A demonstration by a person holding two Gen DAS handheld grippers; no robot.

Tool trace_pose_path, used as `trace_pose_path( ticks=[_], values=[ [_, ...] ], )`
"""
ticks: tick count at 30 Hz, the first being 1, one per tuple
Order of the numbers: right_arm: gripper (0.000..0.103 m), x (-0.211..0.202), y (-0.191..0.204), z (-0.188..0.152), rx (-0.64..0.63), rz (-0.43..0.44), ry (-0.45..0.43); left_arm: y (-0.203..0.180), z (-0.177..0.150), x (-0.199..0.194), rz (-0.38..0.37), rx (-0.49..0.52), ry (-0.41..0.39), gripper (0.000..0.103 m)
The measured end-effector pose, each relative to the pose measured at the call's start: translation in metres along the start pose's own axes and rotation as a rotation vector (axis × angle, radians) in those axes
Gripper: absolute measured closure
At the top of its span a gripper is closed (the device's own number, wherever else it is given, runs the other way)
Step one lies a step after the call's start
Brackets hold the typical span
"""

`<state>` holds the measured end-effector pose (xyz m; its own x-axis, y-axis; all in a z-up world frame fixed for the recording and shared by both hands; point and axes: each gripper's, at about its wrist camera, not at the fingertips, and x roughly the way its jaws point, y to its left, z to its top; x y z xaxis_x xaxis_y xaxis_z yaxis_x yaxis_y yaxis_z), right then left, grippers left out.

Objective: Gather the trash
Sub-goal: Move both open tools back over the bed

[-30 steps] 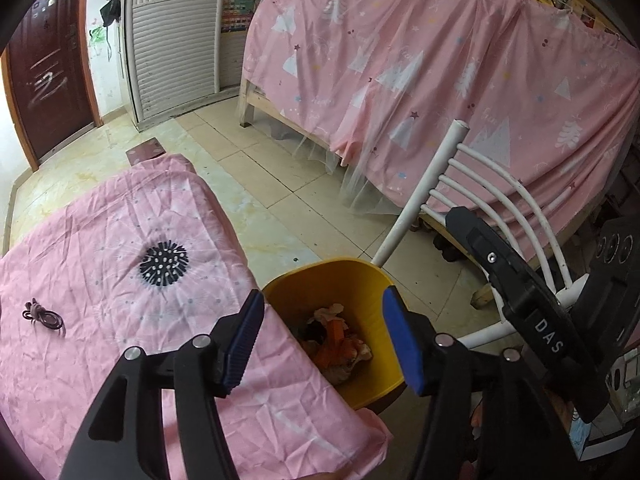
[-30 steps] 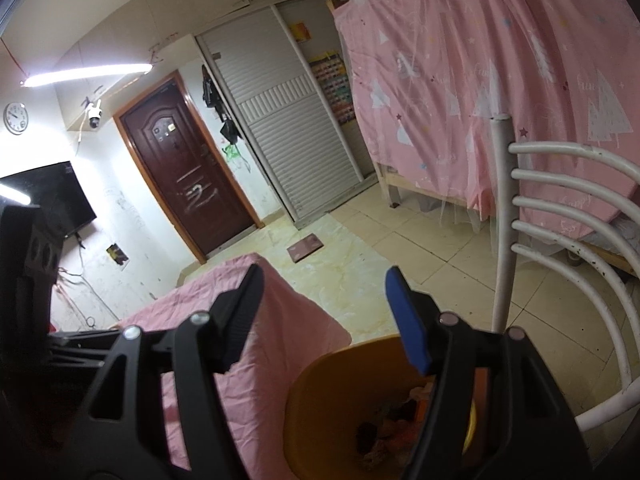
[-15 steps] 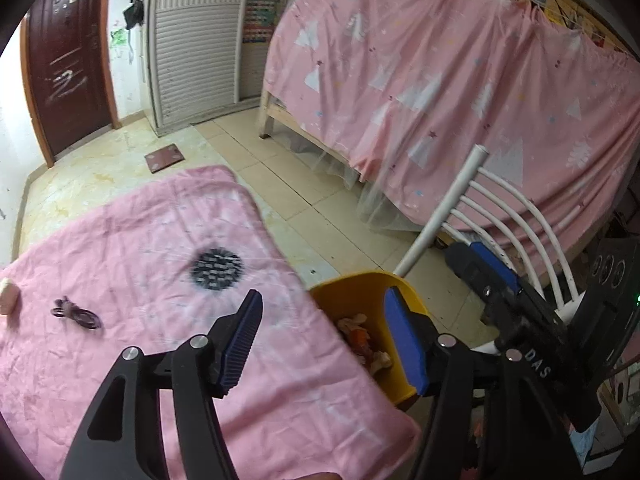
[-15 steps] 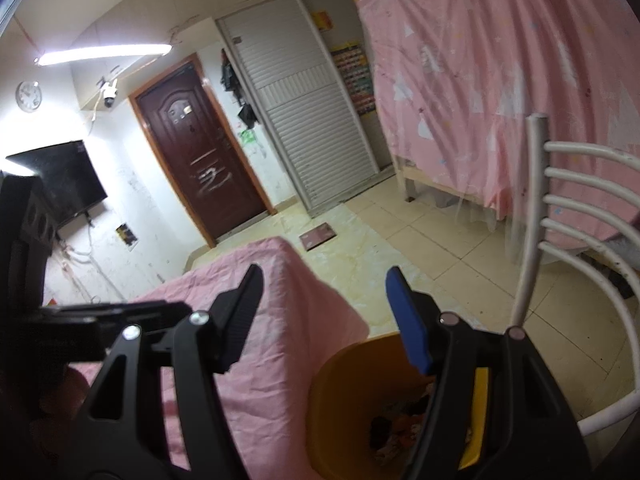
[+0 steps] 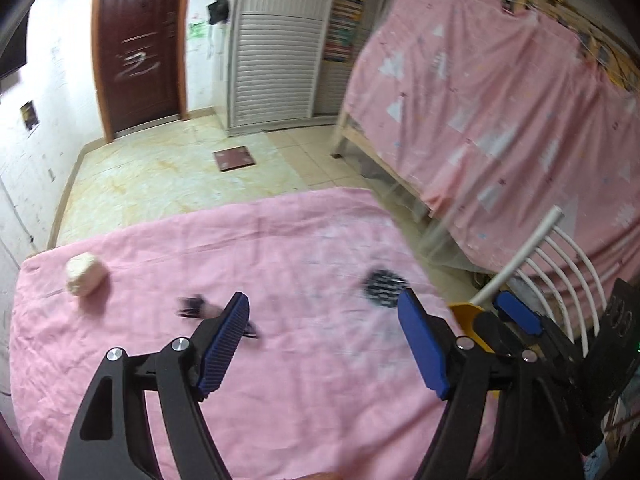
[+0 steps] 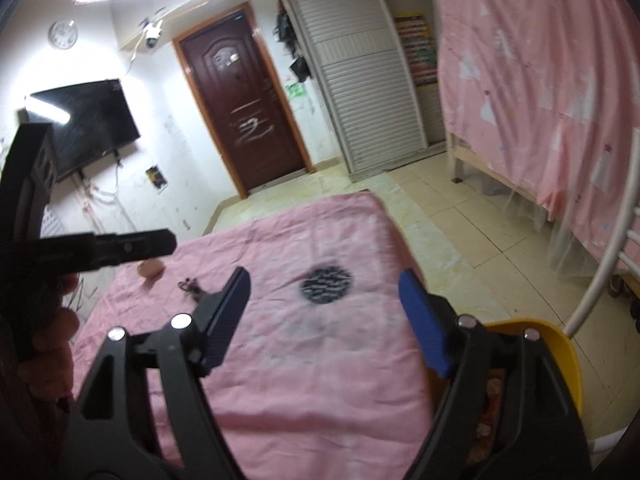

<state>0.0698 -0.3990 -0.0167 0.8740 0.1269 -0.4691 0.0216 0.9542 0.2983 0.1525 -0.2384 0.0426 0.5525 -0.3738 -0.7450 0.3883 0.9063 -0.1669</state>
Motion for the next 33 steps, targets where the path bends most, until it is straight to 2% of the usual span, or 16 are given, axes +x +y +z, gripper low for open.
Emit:
trace_pose_path(
  ticks=[5,14,19,25,31,33],
  values=[
    [0.027,0.022,0.033,0.002,-0.057,0.024,0.044,0.039,-0.002,-0.001,0.059,-0.019,-0.021,0.026],
    [0.026,0.068,0.096,-0.006,-0.186,0.09,0.15,0.107,0.003,0.009,0.17,-0.082,-0.022,0.024],
    [0.02,0.089,0.132,-0.01,-0.265,0.134,0.204,0.142,0.008,0.017,0.217,-0.117,-0.015,0.024],
    [0.02,0.108,0.159,-0.013,-0.334,0.147,0.252,0.178,0.011,0.029,0.248,-0.154,0.008,0.024],
    [0.019,0.133,0.173,-0.018,-0.38,0.111,0.303,0.207,0.012,0.047,0.218,-0.215,0.043,0.023],
    [0.019,0.14,0.175,-0.019,-0.392,0.099,0.319,0.212,0.011,0.051,0.23,-0.226,0.044,0.023]
  ],
)
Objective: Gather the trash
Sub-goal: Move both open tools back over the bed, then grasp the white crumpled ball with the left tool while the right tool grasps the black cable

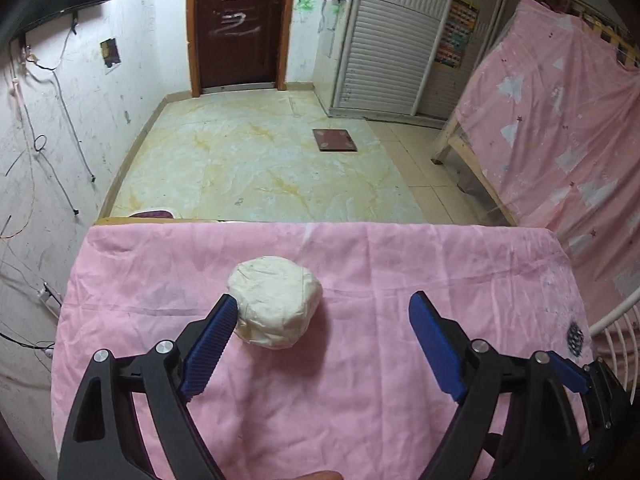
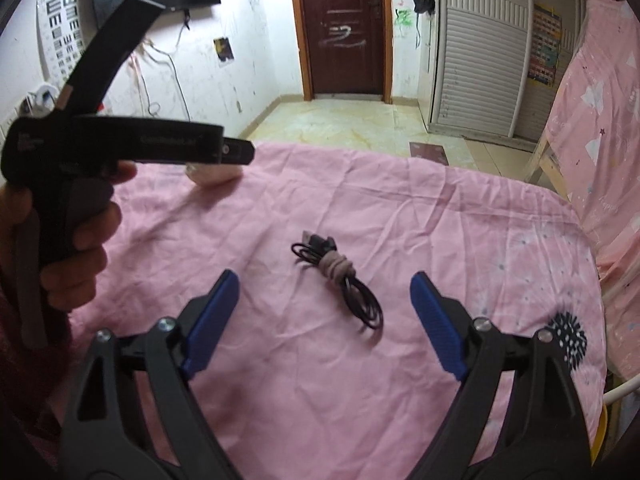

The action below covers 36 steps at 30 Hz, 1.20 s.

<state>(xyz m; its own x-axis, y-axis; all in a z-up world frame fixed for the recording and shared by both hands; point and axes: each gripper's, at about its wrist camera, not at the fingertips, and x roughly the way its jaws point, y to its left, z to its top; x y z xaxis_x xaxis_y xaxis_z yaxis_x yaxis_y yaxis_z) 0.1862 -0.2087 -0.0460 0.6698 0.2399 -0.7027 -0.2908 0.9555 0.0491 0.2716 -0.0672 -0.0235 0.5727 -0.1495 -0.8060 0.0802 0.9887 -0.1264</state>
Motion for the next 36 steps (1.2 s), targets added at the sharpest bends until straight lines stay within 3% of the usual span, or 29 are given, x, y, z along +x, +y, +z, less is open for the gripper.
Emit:
trace_pose_path(
  ticks=[12,15,17,18,24,28,29,31,35,36],
  values=[
    [0.015,0.023,0.003,0.008,-0.02,0.013,0.061,0.025,0.009,0.025,0.003,-0.07,0.07,0.023],
    [0.015,0.028,0.002,0.009,-0.015,0.021,0.083,0.031,0.01,0.032,0.013,-0.081,0.091,0.034],
    [0.015,0.03,0.002,0.01,-0.008,0.025,0.089,0.033,0.009,0.03,0.032,-0.079,0.077,0.053],
    [0.015,0.03,0.001,0.01,-0.005,0.027,0.091,0.033,0.009,0.03,0.031,-0.078,0.076,0.057],
    [0.015,0.033,-0.001,0.011,0.007,0.02,0.1,0.032,0.006,0.024,0.034,-0.068,0.072,0.059],
    [0.015,0.034,-0.003,0.011,0.01,0.001,0.101,0.036,0.005,0.007,0.004,-0.091,0.027,0.059],
    [0.016,0.034,-0.002,0.011,0.006,-0.007,0.103,0.037,0.005,0.003,-0.007,-0.098,0.018,0.059],
    [0.034,0.036,0.0,0.011,-0.006,-0.026,0.111,0.038,0.005,-0.003,-0.02,-0.104,0.003,0.059],
    [0.045,0.038,0.005,0.009,-0.013,-0.058,0.113,0.037,0.003,-0.007,-0.037,-0.105,-0.001,0.059],
    [0.052,0.038,0.005,0.009,-0.012,-0.066,0.112,0.036,0.002,-0.009,-0.04,-0.103,-0.003,0.059]
  ],
)
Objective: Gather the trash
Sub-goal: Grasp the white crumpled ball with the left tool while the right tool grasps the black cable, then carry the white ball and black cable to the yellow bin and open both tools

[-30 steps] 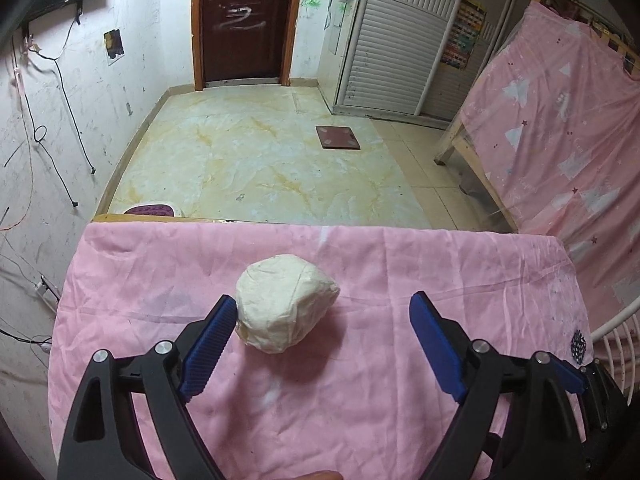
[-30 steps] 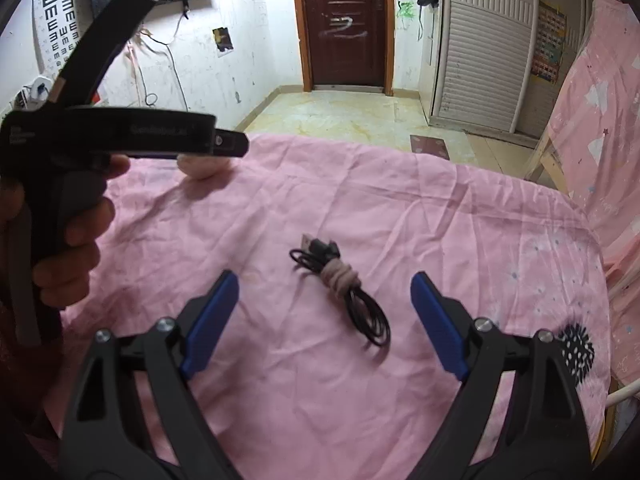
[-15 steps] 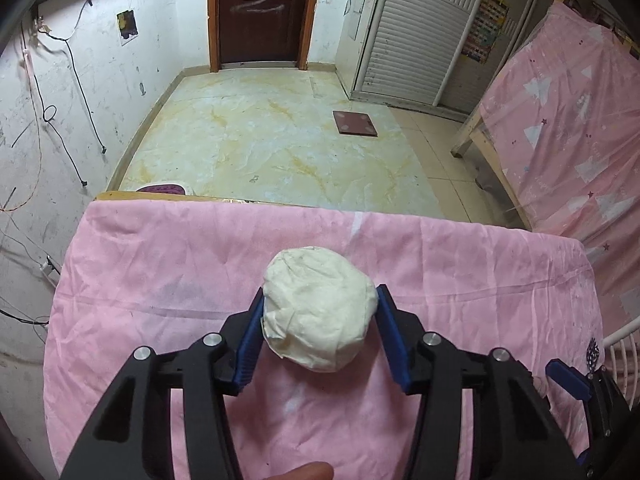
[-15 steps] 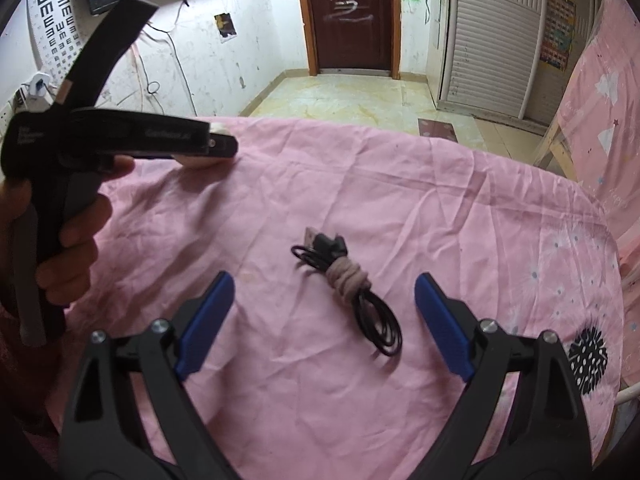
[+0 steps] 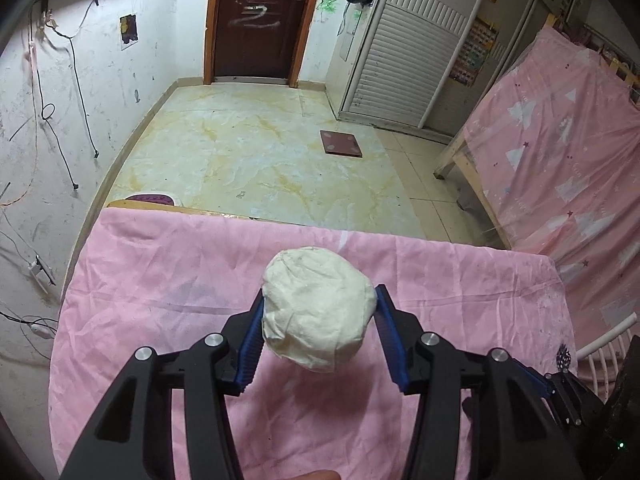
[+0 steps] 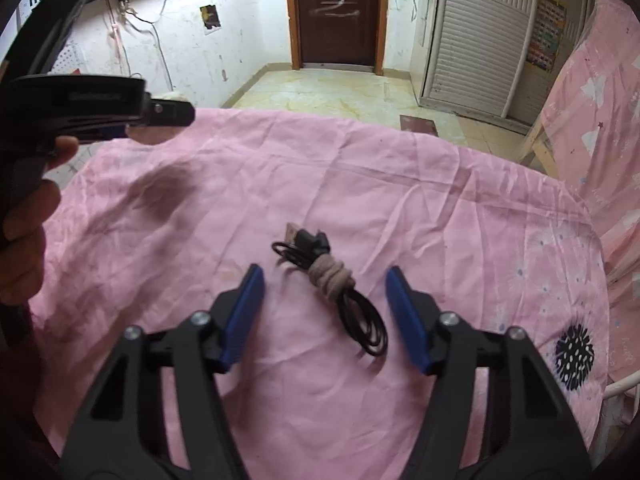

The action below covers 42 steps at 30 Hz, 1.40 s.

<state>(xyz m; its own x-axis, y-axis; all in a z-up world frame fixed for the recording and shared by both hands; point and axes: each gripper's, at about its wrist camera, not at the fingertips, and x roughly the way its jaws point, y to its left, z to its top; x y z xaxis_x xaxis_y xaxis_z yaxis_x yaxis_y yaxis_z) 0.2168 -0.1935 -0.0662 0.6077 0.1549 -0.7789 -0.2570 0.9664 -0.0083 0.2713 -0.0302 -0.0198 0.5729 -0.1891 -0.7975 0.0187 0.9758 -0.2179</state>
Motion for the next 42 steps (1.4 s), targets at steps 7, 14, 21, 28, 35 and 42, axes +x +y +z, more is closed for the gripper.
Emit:
trace_pose_path(
  ticks=[7,14,21,28,35,42],
  values=[
    [0.087,-0.002,0.001,0.002,-0.014,-0.044,-0.013,-0.003,-0.002,-0.007,0.002,0.013,-0.025,0.059],
    [0.087,-0.023,-0.012,-0.004,0.052,-0.033,-0.115,-0.006,-0.004,-0.014,0.006,0.03,-0.058,0.059],
    [0.087,-0.049,-0.022,-0.013,0.094,-0.042,-0.197,-0.013,-0.004,-0.025,-0.002,0.048,-0.078,0.059],
    [0.087,-0.107,-0.052,-0.03,0.193,-0.06,-0.369,-0.047,-0.024,-0.058,-0.031,0.1,-0.114,0.059],
    [0.087,-0.158,-0.085,-0.065,0.264,-0.093,-0.48,-0.103,-0.055,-0.085,-0.098,0.162,-0.128,0.059],
    [0.087,-0.195,-0.122,-0.102,0.342,-0.14,-0.549,-0.155,-0.084,-0.092,-0.129,0.217,-0.115,0.059]
  ],
)
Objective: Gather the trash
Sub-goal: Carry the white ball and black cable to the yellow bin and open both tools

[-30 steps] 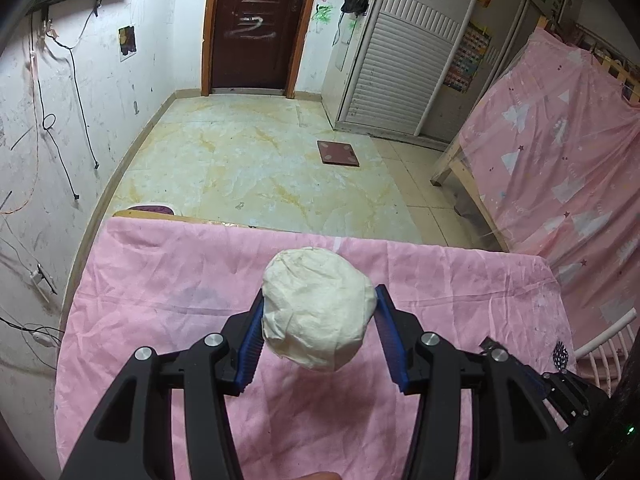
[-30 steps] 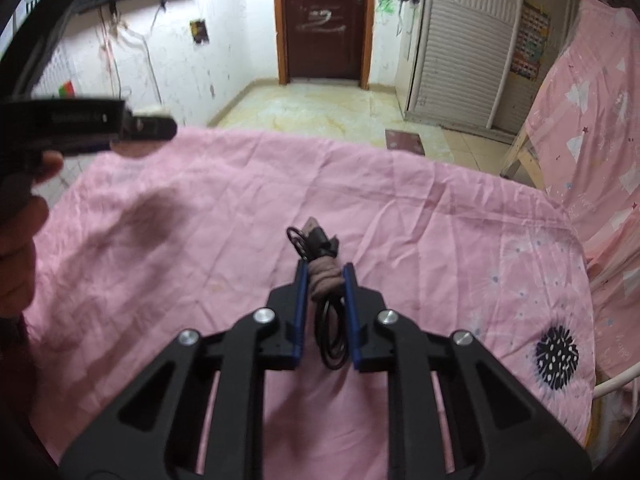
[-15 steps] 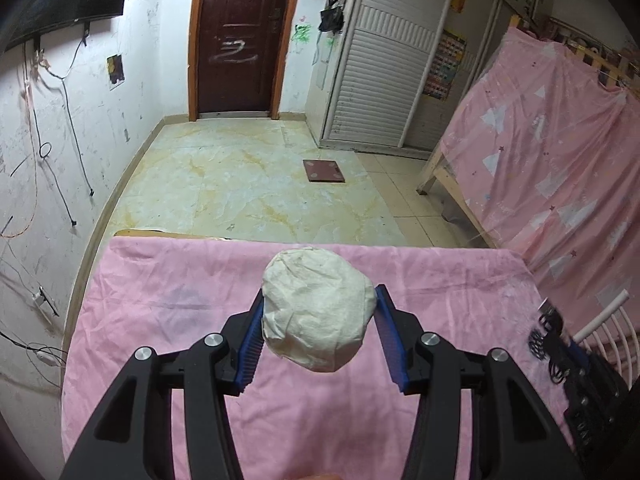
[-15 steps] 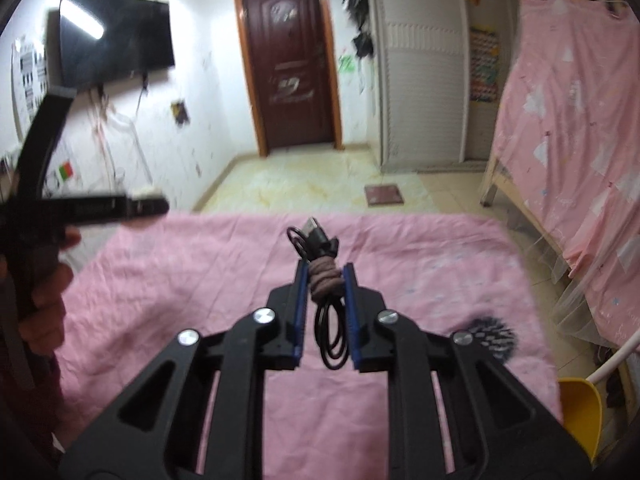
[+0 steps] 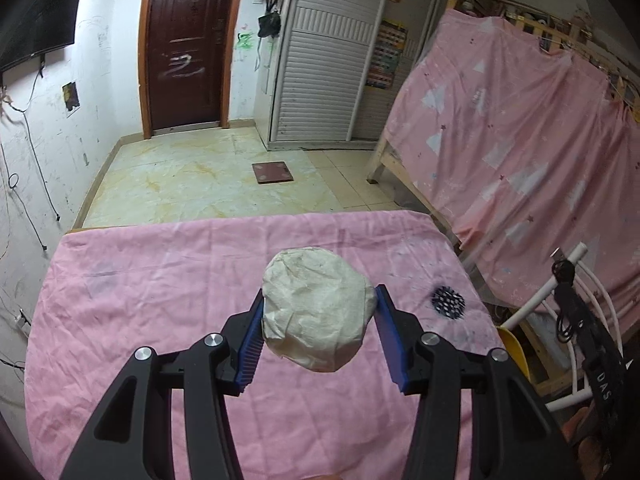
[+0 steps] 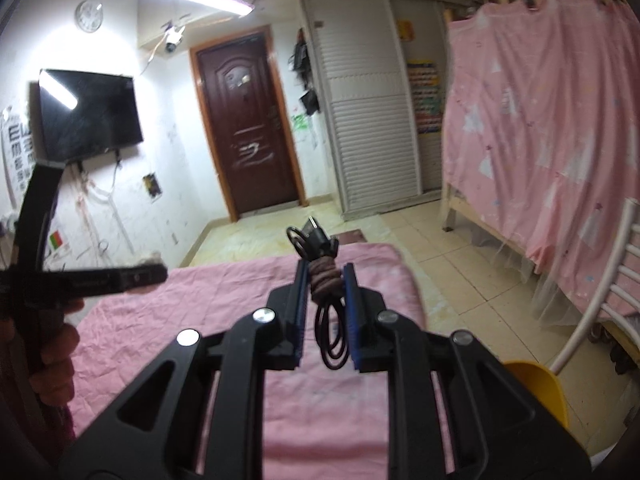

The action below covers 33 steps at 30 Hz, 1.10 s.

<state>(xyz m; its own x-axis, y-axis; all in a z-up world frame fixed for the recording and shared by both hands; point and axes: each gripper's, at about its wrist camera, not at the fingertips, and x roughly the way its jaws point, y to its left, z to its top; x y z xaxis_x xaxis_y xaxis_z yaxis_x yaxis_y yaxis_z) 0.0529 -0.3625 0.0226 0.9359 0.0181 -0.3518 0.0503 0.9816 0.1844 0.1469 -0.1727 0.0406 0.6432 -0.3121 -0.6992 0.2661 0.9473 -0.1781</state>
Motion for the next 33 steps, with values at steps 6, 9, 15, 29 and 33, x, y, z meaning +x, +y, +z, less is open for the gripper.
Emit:
trace_pose_path(
  ticks=[6,9,15,29,33],
  values=[
    [0.087,-0.026,-0.046,-0.001,0.07,-0.048,-0.045,-0.028,-0.007,0.003,-0.009,0.033,0.016,0.059],
    [0.087,-0.035,-0.065,-0.002,0.095,-0.074,-0.059,-0.042,-0.008,0.005,-0.015,0.049,0.024,0.059],
    [0.087,-0.048,-0.096,-0.008,0.134,-0.12,-0.068,-0.074,-0.01,0.008,-0.037,0.093,0.031,0.059],
    [0.044,-0.056,-0.154,-0.023,0.241,-0.172,-0.048,-0.138,-0.022,0.021,-0.077,0.178,0.075,0.059],
    [0.044,-0.065,-0.16,-0.022,0.264,-0.18,-0.077,-0.161,-0.026,0.025,-0.116,0.203,0.099,0.059]
  ],
)
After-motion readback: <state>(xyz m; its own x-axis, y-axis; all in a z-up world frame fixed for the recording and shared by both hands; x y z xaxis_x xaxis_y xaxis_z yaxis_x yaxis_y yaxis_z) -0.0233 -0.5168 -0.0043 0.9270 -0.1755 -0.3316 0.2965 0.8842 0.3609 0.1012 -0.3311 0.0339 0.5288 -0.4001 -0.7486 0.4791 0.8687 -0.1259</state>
